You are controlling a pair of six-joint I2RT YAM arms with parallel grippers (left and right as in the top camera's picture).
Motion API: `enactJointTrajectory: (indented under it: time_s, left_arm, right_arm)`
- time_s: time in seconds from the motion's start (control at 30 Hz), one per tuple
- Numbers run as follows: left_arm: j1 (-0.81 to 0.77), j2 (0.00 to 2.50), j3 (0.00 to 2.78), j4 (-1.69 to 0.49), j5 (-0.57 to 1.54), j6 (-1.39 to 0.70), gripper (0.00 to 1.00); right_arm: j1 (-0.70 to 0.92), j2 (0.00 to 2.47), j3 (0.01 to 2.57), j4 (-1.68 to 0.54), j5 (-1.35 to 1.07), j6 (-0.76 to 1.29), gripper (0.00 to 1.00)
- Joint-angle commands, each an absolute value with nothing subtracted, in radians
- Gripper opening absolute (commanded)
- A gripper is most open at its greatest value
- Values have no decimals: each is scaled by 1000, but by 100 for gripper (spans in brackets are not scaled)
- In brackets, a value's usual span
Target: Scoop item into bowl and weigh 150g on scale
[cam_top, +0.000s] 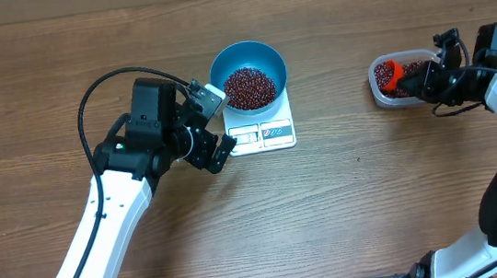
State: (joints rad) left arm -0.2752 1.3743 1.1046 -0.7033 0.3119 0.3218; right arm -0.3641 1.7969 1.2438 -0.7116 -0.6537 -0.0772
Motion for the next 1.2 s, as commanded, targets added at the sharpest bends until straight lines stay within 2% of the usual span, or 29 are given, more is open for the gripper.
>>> enactJointTrajectory:
  time_s: [0.0,0.7,1.17]
  left_arm:
    - [-282,1359,1103,-702,330,341,100]
    - [-282,1359,1103,-702,330,341,100]
    - [-282,1359,1103,-702,329,341,100]
  right_arm:
    - [-385,1802,1256,-703,-714,-74,4]
    - [-538,1802,1256,-770,-906,-76,4]
    - [-554,1802,1256,-776,-1101,-78,4]
